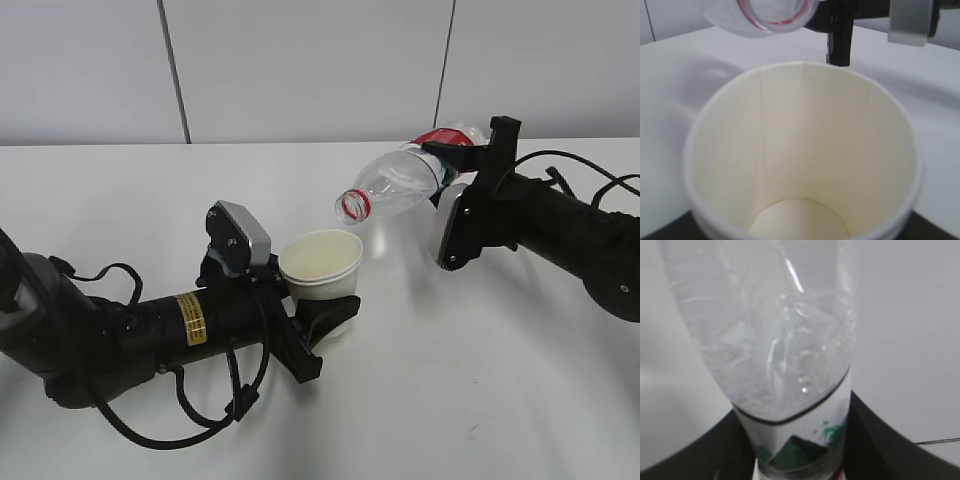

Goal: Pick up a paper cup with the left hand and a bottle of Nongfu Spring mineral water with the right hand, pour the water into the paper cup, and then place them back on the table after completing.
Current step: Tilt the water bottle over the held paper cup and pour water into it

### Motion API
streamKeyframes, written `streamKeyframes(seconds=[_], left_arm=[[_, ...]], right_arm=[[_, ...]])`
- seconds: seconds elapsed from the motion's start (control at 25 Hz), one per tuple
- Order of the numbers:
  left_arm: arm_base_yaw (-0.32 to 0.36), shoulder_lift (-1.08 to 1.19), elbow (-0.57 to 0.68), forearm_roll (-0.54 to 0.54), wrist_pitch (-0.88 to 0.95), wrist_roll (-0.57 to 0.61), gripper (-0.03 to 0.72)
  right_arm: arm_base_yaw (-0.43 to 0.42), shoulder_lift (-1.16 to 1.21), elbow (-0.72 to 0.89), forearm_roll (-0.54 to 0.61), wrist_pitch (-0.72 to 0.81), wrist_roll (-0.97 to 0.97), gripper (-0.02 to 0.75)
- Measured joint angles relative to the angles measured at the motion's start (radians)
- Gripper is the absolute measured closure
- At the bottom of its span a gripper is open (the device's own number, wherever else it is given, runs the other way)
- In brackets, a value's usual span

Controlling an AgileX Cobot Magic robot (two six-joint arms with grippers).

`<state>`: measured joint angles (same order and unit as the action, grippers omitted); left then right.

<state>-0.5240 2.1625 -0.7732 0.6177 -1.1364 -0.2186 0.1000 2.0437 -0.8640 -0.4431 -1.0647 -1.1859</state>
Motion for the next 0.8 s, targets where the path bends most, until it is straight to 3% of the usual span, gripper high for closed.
streamKeyframes(seconds=[0.8], left_arm=[[0.000,0.000,0.000,-0.008,0.000,0.000,0.312]], right_arm=[[0.000,0.000,0.000,0.000,-0.009,-0.059,0.400]])
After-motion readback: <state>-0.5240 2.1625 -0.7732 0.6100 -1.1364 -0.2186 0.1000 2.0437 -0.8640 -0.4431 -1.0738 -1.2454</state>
